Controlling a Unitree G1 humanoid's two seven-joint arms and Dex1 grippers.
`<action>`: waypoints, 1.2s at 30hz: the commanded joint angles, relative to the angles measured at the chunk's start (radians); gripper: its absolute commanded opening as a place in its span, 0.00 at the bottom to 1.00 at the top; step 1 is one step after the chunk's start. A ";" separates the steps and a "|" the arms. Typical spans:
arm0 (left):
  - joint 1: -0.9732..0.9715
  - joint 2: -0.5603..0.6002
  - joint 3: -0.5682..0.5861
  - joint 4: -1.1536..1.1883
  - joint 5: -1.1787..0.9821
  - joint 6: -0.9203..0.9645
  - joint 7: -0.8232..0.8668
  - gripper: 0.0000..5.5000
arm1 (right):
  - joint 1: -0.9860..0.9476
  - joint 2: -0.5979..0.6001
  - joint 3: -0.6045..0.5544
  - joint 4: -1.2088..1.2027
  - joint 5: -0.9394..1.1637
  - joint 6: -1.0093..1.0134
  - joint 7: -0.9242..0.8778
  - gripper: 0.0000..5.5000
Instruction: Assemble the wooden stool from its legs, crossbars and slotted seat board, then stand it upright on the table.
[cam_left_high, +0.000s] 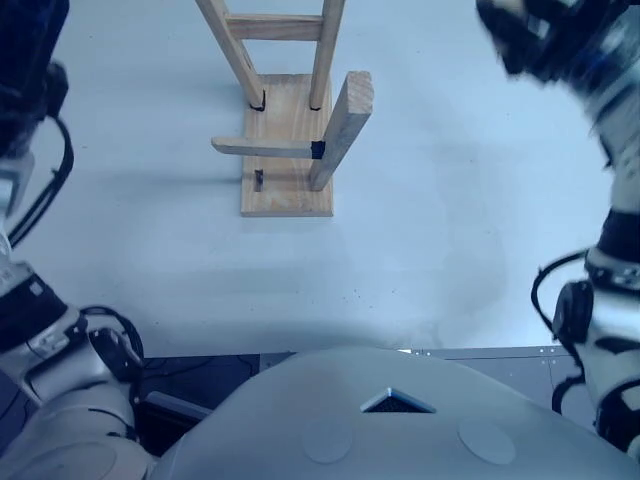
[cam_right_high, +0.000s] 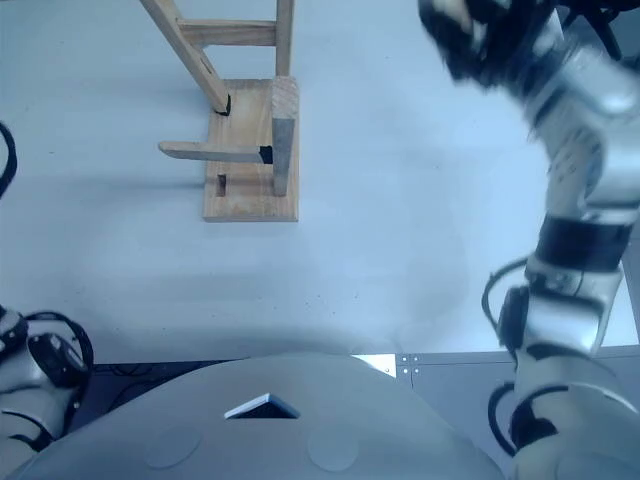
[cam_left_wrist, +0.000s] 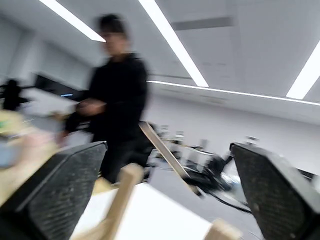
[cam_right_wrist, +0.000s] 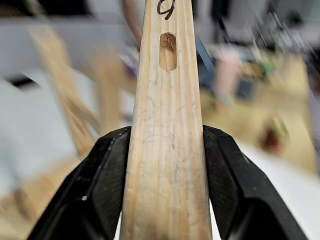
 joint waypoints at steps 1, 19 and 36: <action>-0.228 -0.046 -0.136 -0.014 -0.046 0.018 0.004 0.93 | -0.192 0.089 0.052 -0.102 0.226 0.052 0.159 0.38; -0.276 -0.134 -0.108 0.001 -0.298 0.003 0.098 0.64 | -0.088 0.098 0.146 -0.145 0.367 0.142 0.261 0.38; -0.266 -0.133 -0.032 0.118 -0.270 -0.051 0.031 0.38 | -0.077 0.072 0.212 -0.133 0.271 0.120 0.265 0.50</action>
